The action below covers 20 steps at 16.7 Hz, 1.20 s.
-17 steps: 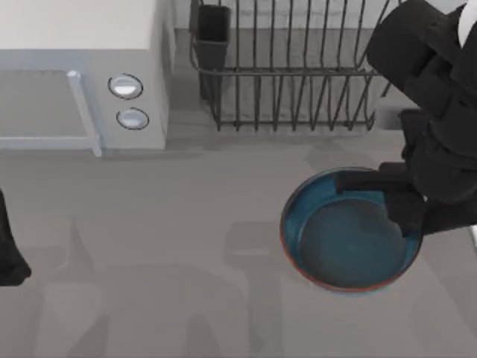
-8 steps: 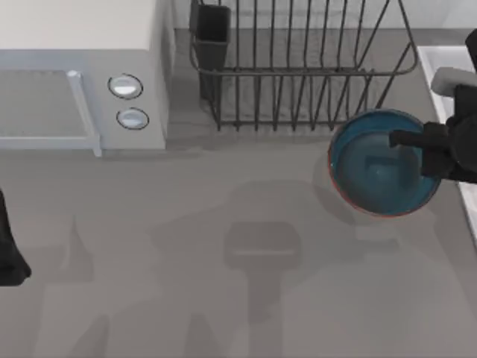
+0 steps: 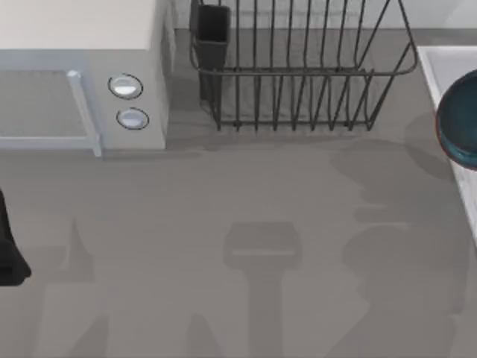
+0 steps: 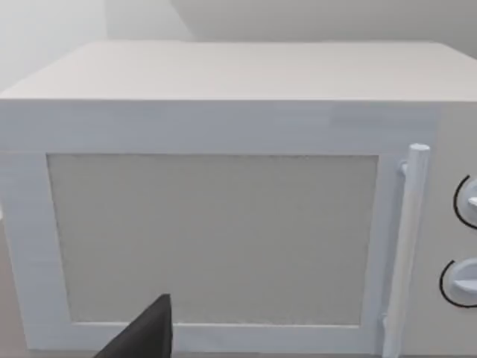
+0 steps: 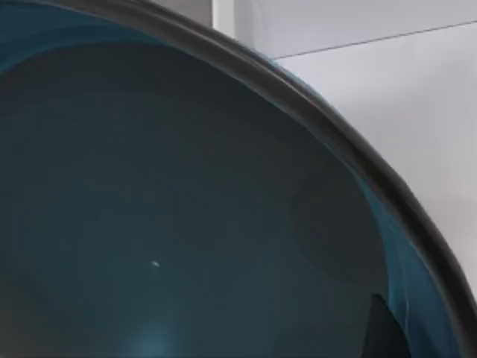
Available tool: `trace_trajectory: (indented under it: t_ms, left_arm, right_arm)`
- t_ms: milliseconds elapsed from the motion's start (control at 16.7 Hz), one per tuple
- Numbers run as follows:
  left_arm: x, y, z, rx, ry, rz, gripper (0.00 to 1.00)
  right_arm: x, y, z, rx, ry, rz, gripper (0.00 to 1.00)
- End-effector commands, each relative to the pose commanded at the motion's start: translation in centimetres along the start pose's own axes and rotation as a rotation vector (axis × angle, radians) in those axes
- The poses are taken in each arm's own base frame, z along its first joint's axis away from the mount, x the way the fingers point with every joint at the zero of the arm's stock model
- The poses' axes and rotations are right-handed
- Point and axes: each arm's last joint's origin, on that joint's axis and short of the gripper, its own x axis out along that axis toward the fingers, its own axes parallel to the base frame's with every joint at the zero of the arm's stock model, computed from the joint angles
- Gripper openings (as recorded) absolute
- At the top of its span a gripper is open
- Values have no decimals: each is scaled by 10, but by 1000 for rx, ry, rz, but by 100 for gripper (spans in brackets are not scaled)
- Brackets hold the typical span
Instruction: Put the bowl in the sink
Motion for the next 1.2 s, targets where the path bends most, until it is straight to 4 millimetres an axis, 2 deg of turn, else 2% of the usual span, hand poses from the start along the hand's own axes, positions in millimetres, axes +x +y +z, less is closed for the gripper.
trace_trajectory:
  t_ms: [120, 300, 480, 600, 1020, 1200]
  left_arm:
    - [0, 0, 0, 0, 0, 0, 100]
    - [0, 0, 0, 0, 0, 0, 100]
    - [0, 0, 0, 0, 0, 0, 100]
    - [0, 0, 0, 0, 0, 0, 100]
    - [0, 0, 0, 0, 0, 0, 100]
    - [0, 0, 0, 0, 0, 0, 100]
  right_arm:
    - [-16, -24, 7, -44, -175, -9, 0]
    - [-45, -49, 20, -126, -404, -27, 0]
    - [-71, -62, 32, -198, -559, -39, 0]
    - [-80, -66, 37, -224, -610, -41, 0]
    - [-80, -67, 38, -226, -615, -38, 0]
    - [-69, -73, 30, -224, -610, -37, 0]
